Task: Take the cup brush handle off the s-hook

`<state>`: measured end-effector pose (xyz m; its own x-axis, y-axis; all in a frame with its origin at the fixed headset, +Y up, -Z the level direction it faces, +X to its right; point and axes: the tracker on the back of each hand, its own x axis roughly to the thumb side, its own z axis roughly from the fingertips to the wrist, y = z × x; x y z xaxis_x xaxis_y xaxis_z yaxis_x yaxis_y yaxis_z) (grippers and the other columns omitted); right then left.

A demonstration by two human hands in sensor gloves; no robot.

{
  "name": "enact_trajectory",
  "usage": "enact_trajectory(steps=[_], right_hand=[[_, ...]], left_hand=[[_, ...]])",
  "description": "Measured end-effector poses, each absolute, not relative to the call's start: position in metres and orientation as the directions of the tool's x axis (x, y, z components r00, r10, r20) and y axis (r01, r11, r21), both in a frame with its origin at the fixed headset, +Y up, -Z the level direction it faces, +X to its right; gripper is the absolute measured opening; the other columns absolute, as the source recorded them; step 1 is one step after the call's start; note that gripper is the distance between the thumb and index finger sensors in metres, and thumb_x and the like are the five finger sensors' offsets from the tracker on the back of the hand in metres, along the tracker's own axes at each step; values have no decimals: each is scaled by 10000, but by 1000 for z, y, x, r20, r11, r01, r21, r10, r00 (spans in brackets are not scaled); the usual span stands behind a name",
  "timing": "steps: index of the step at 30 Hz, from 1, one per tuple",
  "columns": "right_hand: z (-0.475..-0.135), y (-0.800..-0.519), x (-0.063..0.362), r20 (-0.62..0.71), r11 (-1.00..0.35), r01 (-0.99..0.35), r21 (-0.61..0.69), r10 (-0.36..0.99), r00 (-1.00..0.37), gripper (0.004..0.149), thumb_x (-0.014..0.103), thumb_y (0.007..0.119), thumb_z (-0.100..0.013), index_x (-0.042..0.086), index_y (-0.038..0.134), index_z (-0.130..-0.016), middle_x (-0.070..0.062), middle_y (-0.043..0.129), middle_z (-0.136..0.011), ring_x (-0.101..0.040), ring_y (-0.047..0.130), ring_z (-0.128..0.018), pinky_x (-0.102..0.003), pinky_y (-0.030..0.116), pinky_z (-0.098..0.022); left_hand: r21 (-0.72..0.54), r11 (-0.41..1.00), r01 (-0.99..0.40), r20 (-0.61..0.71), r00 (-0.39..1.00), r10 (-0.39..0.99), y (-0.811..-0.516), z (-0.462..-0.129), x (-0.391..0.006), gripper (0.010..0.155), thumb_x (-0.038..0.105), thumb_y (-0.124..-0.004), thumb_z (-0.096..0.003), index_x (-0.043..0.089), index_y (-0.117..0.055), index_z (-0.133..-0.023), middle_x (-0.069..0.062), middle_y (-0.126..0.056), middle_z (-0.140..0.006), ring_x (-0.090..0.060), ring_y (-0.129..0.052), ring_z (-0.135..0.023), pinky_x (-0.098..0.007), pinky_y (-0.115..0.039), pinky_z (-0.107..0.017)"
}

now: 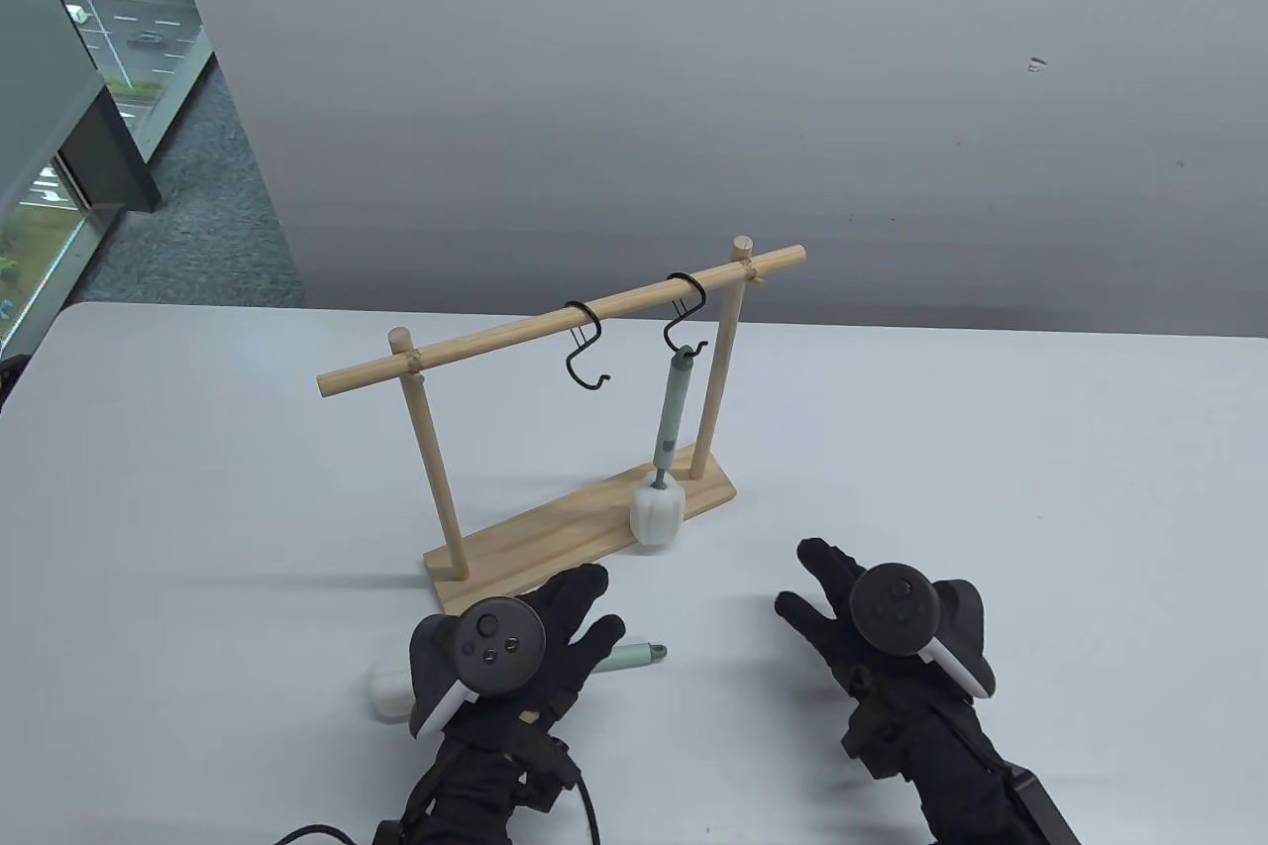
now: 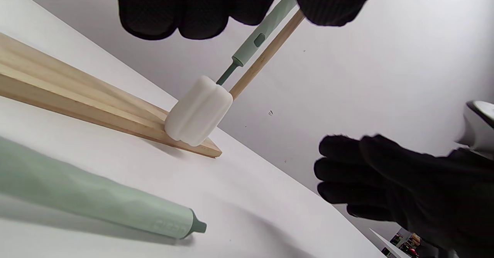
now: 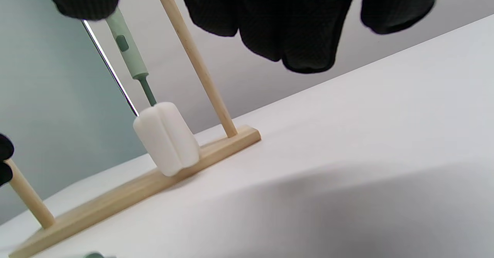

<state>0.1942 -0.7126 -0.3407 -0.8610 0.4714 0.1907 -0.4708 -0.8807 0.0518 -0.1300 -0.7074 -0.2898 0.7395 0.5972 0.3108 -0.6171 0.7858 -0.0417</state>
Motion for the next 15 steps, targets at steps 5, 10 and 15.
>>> enact_trajectory(steps=[5, 10, 15], right_hand=[[-369, -695, 153, 205, -858, -512, -41, 494, -845, 675, 564, 665, -465, 149, 616, -995, -181, 735, -965, -413, 859, -838, -631, 627, -581], [-396, -689, 115, 200, -864, -496, -85, 473, -858, 700, 560, 688, -457, 121, 604, -995, -199, 731, -956, -425, 858, -829, -629, 612, -587], [-418, -690, 95, 165, -837, -538, -100, 520, -838, 735, 560, 706, -451, 86, 583, -1000, -223, 714, -953, -433, 851, -825, -636, 602, -585]], left_hand=[[-60, 779, -624, 324, 726, 607, -709, -288, -126, 624, 479, -741, -476, 122, -674, -984, -203, -784, -1004, -490, -831, -866, -632, -609, -622], [-80, 751, -656, 317, 697, 643, -712, -288, -126, 630, 478, -740, -478, 116, -666, -988, -210, -779, -1004, -492, -830, -865, -634, -608, -620], [-78, 715, -694, 319, 662, 678, -711, -288, -128, 632, 476, -740, -479, 111, -662, -989, -213, -779, -1002, -493, -832, -860, -634, -608, -619]])
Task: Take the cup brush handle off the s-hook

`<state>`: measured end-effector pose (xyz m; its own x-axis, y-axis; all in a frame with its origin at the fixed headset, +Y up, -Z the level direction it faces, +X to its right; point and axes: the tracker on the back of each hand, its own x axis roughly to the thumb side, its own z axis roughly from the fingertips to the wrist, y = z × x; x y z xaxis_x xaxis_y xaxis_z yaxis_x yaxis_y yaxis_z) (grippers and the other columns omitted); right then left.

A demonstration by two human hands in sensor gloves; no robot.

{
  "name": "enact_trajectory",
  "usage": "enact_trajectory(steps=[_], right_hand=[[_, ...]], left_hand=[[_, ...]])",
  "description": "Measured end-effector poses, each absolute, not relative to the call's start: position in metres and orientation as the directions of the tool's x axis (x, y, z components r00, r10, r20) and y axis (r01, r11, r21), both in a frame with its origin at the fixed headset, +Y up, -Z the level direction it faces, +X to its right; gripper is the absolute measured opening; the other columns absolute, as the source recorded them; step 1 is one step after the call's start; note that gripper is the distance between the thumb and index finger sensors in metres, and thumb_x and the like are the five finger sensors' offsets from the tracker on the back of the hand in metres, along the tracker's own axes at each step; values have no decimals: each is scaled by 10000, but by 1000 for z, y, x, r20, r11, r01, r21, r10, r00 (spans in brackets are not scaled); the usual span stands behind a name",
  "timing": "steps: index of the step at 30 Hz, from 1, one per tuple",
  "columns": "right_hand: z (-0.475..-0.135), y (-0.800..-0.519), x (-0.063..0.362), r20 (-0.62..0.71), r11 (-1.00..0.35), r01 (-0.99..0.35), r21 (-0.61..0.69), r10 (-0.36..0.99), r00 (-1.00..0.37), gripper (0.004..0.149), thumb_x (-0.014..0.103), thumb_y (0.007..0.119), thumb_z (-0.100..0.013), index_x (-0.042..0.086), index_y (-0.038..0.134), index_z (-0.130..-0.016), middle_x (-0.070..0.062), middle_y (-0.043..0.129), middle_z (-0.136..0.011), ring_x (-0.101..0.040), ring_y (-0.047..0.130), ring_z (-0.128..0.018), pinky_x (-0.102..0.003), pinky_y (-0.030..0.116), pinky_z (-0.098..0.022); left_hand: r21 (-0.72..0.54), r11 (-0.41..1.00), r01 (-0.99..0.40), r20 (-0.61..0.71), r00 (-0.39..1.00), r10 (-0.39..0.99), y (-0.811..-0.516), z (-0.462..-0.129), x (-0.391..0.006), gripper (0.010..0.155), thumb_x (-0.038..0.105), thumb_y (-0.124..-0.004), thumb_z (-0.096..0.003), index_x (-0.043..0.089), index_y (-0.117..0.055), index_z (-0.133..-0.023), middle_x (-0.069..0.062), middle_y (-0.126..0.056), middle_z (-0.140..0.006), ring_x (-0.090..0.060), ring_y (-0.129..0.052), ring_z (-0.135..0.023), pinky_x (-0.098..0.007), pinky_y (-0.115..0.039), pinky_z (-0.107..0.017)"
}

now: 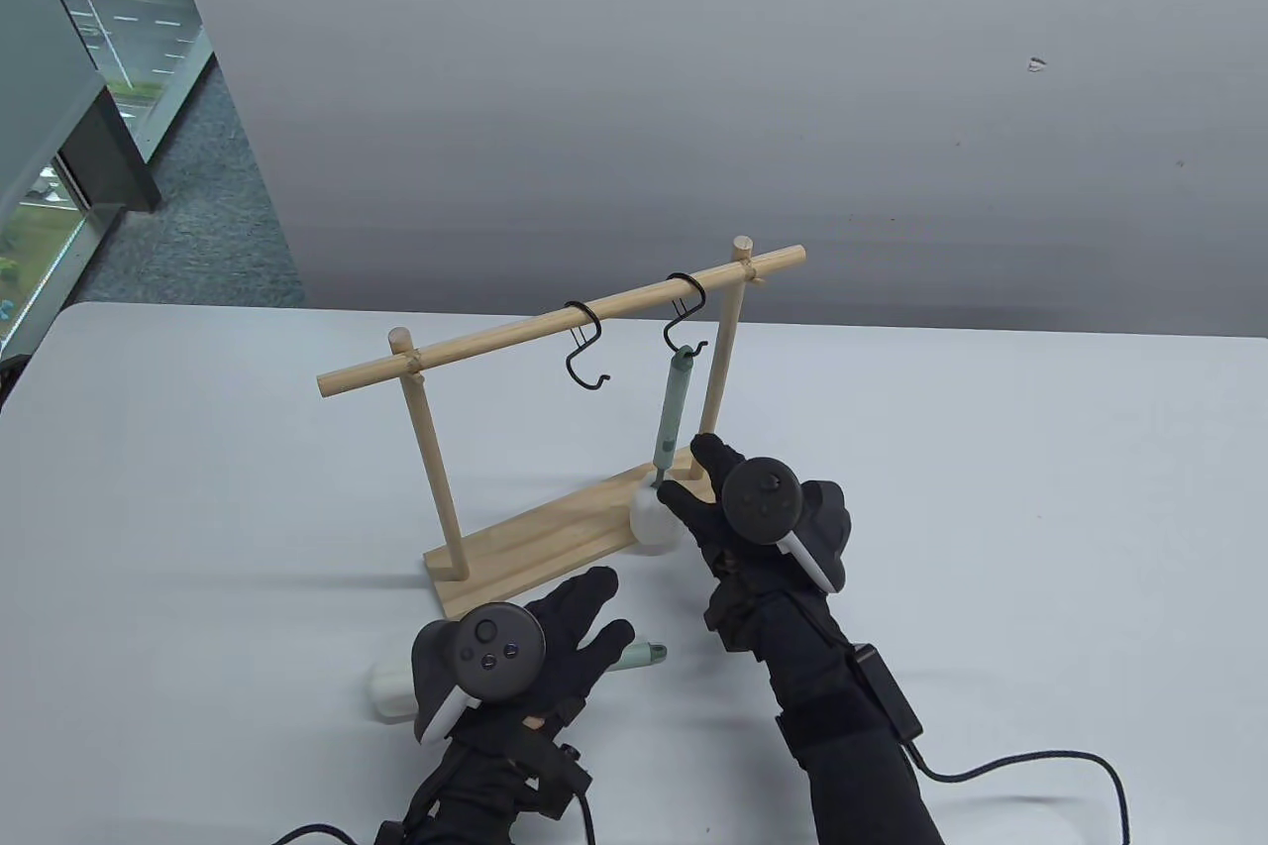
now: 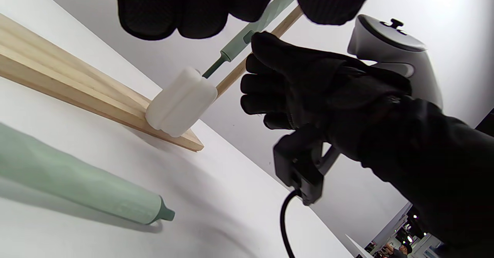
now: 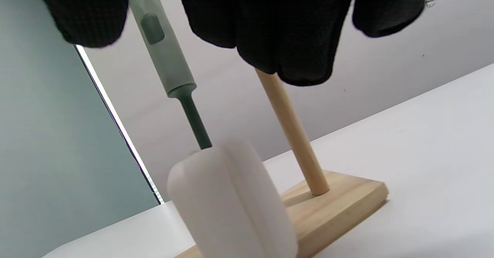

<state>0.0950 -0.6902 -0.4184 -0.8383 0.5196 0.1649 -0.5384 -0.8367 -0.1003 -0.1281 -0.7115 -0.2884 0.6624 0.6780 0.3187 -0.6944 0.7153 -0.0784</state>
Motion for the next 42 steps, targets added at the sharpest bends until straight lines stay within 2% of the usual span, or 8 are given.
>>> enact_trajectory(steps=[8, 10, 13, 25, 38, 42], right_hand=[[-440, -694, 78, 148, -798, -587, -139, 569, -809, 666, 516, 734, -453, 90, 654, -958, -197, 778, -907, -402, 903, -777, -625, 618, -578], [-441, -694, 77, 148, -794, -591, -140, 574, -805, 599, 494, 731, -459, 112, 706, -919, -164, 832, -866, -371, 944, -737, -616, 628, -575], [-439, -695, 80, 159, -783, -602, -155, 582, -797, 587, 485, 738, -454, 104, 728, -901, -160, 861, -834, -358, 969, -701, -613, 638, -567], [-410, -671, 114, 188, -788, -577, -214, 546, -816, 559, 488, 751, -443, 104, 783, -848, -146, 908, -775, -333, 1003, -641, -612, 643, -562], [-383, -638, 144, 233, -767, -574, -288, 525, -819, 552, 485, 754, -440, 105, 786, -840, -141, 911, -764, -326, 1005, -630, -612, 643, -563], [-365, -642, 157, 274, -802, -514, -305, 443, -854, 554, 479, 756, -439, 100, 786, -841, -146, 910, -767, -332, 1002, -635, -614, 641, -564]], left_hand=[[-104, 697, -709, 326, 638, 698, -715, -290, -129, 639, 480, -738, -480, 110, -653, -994, -214, -776, -1005, -495, -826, -866, -637, -603, -621], [-105, 700, -706, 313, 644, 698, -716, -291, -130, 640, 479, -737, -481, 106, -654, -993, -217, -780, -1001, -499, -831, -858, -637, -606, -617], [-90, 710, -698, 298, 661, 688, -717, -291, -132, 638, 476, -738, -481, 102, -658, -991, -221, -784, -997, -502, -833, -853, -639, -606, -616], [-98, 769, -632, 259, 729, 633, -724, -293, -136, 640, 475, -735, -479, 101, -654, -992, -224, -780, -999, -506, -828, -856, -643, -601, -616], [-104, 769, -631, 242, 734, 635, -726, -293, -139, 644, 474, -734, -480, 96, -648, -995, -229, -774, -1001, -509, -822, -859, -645, -598, -616], [-105, 772, -626, 242, 737, 631, -726, -293, -138, 645, 474, -733, -479, 98, -644, -996, -228, -763, -1008, -511, -812, -866, -647, -592, -619]])
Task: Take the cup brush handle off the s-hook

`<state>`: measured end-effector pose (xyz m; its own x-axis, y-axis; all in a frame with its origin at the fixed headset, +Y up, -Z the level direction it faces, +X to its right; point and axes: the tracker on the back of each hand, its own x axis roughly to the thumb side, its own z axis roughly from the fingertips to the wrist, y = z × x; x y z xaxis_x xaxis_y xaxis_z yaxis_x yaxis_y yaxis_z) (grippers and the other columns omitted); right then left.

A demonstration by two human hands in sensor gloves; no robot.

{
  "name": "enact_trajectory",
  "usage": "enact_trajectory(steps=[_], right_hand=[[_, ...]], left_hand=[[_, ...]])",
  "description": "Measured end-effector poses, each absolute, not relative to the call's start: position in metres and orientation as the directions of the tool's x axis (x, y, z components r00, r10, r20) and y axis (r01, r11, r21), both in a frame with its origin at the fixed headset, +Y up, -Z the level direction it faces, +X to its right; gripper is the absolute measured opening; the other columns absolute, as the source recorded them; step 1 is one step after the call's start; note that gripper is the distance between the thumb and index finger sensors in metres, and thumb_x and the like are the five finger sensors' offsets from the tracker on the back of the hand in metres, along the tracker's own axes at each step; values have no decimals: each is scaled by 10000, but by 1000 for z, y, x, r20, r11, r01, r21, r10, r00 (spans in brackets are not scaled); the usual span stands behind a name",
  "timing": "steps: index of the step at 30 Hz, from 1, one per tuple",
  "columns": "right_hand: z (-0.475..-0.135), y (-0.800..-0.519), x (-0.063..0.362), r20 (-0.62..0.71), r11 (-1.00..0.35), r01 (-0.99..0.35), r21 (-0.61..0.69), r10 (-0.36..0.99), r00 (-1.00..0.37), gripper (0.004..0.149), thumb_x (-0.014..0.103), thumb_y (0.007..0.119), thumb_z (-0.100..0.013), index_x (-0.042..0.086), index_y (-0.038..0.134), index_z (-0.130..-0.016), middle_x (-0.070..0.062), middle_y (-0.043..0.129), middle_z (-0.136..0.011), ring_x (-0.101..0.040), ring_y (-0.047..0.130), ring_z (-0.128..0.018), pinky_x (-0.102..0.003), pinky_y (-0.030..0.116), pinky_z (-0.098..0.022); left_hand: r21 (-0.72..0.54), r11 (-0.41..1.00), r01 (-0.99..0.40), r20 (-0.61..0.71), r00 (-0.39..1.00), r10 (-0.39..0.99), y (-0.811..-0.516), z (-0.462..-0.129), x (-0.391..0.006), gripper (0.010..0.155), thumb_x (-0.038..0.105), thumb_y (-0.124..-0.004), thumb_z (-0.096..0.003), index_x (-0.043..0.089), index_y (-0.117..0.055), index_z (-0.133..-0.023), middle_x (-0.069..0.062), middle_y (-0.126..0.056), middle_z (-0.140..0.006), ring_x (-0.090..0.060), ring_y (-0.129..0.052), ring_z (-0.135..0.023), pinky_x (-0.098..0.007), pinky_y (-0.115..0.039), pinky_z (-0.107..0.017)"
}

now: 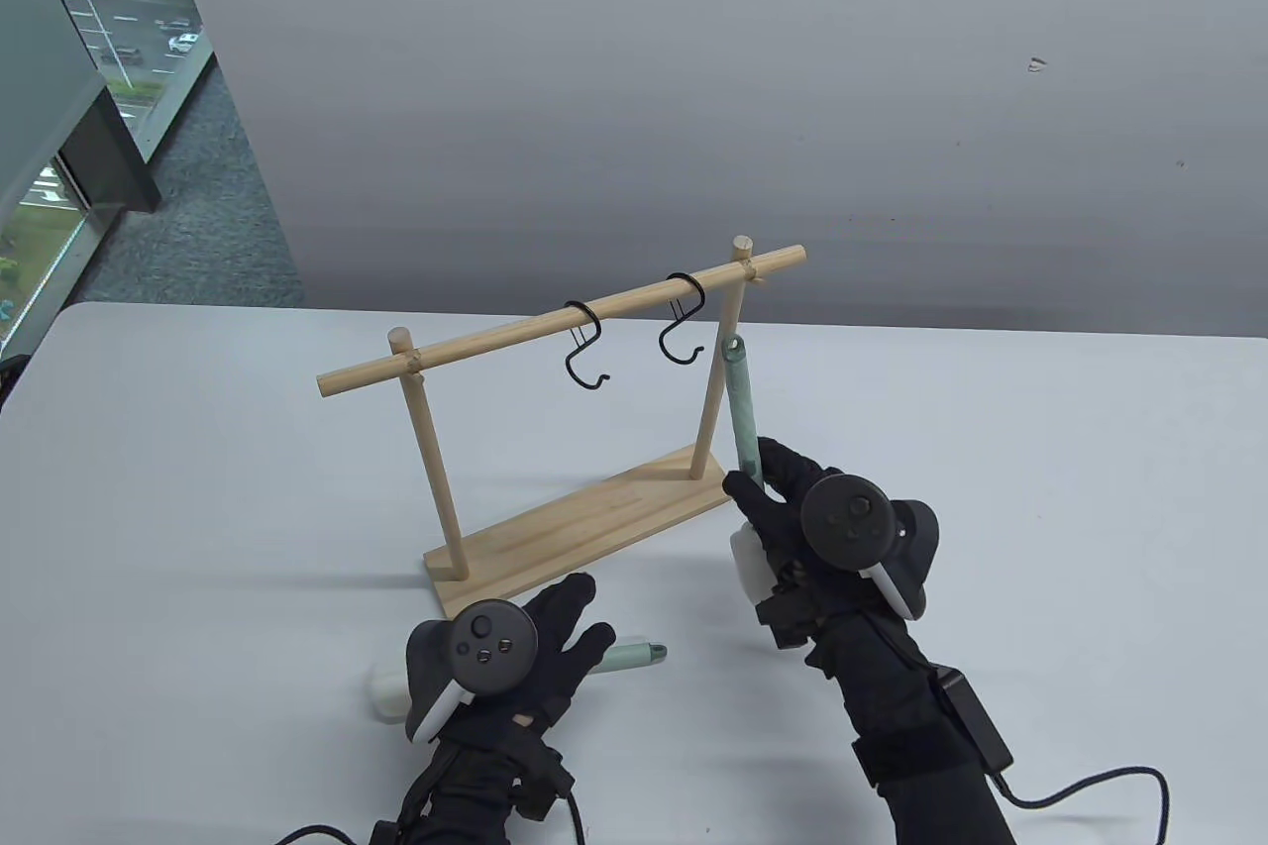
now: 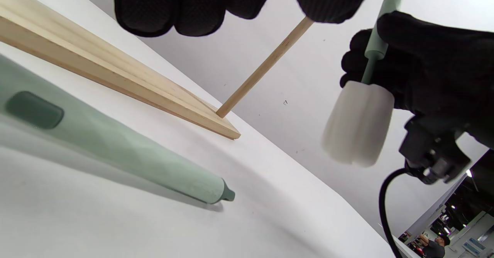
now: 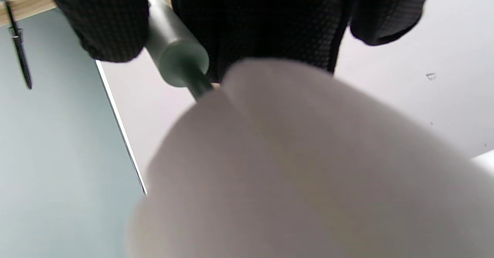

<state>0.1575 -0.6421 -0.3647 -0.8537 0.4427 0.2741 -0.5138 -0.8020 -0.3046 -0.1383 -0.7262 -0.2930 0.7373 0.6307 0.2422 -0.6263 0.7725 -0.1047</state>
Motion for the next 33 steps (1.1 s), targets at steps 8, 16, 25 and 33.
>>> enact_trajectory(steps=[8, 16, 25, 33], right_hand=[[-332, -678, 196, 233, -929, -131, -346, 50, -971, 553, 475, 761, -434, 112, 783, -851, -143, 905, -784, -337, 994, -658, -619, 626, -583], [-326, -715, 221, 163, -959, 3, -284, -52, -985, 556, 467, 760, -433, 109, 779, -857, -147, 898, -795, -348, 986, -672, -625, 612, -591], [-329, -737, 226, 120, -982, 120, -147, -138, -983, 554, 463, 758, -435, 115, 768, -866, -146, 887, -812, -354, 973, -693, -629, 599, -599], [-335, -754, 232, 110, -976, 215, -32, -217, -970, 550, 456, 755, -436, 118, 765, -870, -145, 880, -822, -359, 963, -710, -633, 588, -607]], left_hand=[[-97, 793, -602, 267, 751, 603, -727, -293, -133, 657, 479, -730, -481, 102, -620, -1008, -239, -715, -1037, -525, -764, -899, -659, -566, -630], [-107, 828, -550, 304, 775, 554, -730, -292, -122, 670, 487, -720, -484, 105, -593, -1019, -239, -683, -1054, -528, -737, -918, -663, -554, -635], [-128, 841, -526, 322, 780, 537, -735, -293, -115, 671, 490, -717, -485, 106, -591, -1021, -238, -684, -1055, -527, -735, -920, -664, -552, -636], [-142, 857, -495, 333, 792, 512, -736, -293, -111, 672, 490, -716, -484, 106, -591, -1021, -239, -676, -1059, -533, -724, -925, -668, -544, -638]])
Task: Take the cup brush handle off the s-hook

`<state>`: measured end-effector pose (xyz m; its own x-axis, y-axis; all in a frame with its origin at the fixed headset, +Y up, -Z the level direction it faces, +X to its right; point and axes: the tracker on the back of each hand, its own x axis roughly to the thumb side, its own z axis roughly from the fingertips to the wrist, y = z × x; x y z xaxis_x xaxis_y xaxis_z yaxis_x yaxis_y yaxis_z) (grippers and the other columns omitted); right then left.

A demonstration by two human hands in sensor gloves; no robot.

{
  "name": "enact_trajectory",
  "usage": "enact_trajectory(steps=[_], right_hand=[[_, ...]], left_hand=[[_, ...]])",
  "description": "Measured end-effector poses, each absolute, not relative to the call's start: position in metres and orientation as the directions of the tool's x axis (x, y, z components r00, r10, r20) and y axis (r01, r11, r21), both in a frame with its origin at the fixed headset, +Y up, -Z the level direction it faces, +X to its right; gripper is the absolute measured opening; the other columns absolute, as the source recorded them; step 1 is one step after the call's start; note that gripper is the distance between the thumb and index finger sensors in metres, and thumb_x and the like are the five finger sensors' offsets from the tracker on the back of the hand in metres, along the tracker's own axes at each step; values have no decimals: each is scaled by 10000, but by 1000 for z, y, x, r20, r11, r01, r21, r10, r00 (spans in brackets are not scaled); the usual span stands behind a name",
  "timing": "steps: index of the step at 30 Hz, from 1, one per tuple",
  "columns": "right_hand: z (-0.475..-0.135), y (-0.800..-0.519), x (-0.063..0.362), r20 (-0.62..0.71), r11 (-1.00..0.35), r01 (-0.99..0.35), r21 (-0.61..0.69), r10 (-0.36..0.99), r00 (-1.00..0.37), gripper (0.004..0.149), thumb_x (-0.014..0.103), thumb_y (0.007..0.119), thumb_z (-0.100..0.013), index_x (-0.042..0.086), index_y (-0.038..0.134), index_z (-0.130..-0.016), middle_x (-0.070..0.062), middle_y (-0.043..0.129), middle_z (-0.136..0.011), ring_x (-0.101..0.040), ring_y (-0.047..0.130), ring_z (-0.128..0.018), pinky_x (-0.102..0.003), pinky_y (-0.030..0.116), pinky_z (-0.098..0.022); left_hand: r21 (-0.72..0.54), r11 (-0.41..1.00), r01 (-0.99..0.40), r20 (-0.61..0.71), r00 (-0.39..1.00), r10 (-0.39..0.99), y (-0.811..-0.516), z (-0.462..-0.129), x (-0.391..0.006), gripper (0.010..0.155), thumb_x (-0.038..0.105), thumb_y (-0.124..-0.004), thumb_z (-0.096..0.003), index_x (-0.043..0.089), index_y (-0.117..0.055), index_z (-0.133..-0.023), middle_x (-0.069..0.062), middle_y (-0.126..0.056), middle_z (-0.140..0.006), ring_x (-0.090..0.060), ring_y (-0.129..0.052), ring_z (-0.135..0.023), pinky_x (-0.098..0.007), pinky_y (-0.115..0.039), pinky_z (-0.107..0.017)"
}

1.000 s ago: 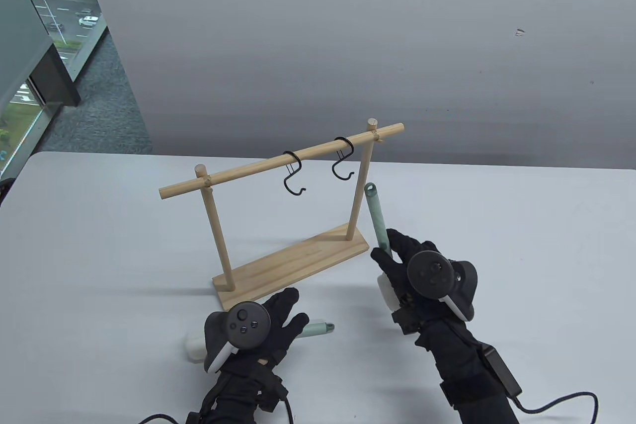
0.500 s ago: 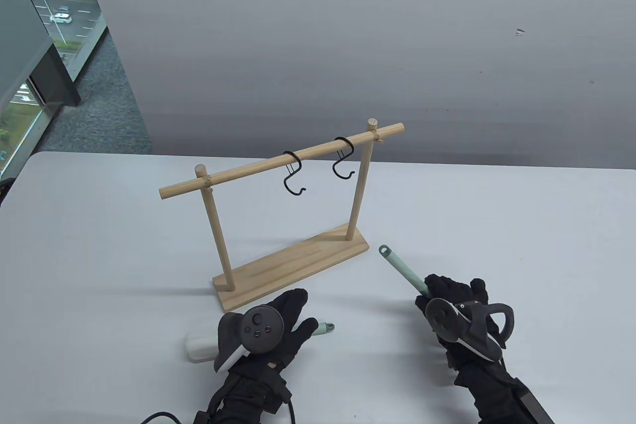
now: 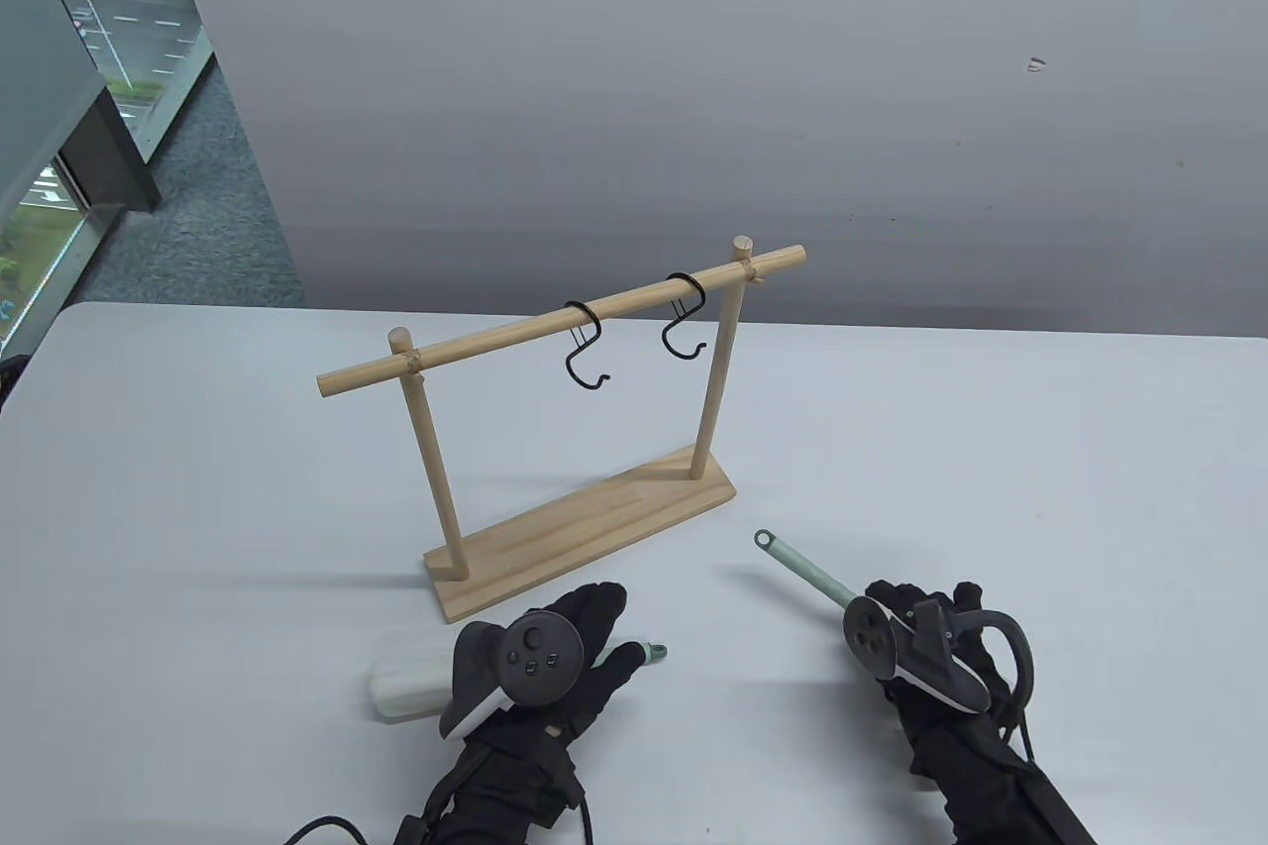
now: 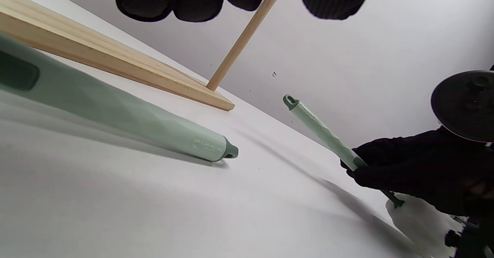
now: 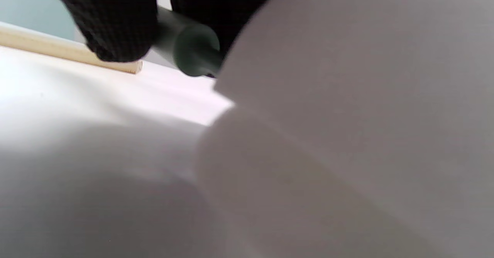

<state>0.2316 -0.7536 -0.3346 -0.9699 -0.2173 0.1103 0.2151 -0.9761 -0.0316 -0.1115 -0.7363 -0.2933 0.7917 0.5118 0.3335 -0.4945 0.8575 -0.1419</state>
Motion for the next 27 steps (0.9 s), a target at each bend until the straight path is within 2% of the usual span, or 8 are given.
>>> enact_trajectory(steps=[20, 27], right_hand=[[-334, -759, 233, 111, -954, 279, 114, -267, -957, 547, 449, 744, -444, 122, 752, -882, -146, 863, -845, -375, 936, -745, -641, 565, -617], [-333, -759, 233, 111, -950, 283, 128, -270, -956, 552, 447, 738, -447, 118, 746, -890, -150, 856, -851, -377, 931, -751, -640, 563, -619]], left_hand=[[-172, 867, -469, 321, 805, 499, -738, -293, -111, 671, 493, -709, -486, 106, -591, -1022, -243, -676, -1058, -535, -721, -926, -669, -541, -638], [-178, 866, -468, 316, 806, 501, -738, -294, -111, 670, 492, -709, -487, 105, -591, -1021, -243, -676, -1058, -536, -719, -927, -669, -542, -638]])
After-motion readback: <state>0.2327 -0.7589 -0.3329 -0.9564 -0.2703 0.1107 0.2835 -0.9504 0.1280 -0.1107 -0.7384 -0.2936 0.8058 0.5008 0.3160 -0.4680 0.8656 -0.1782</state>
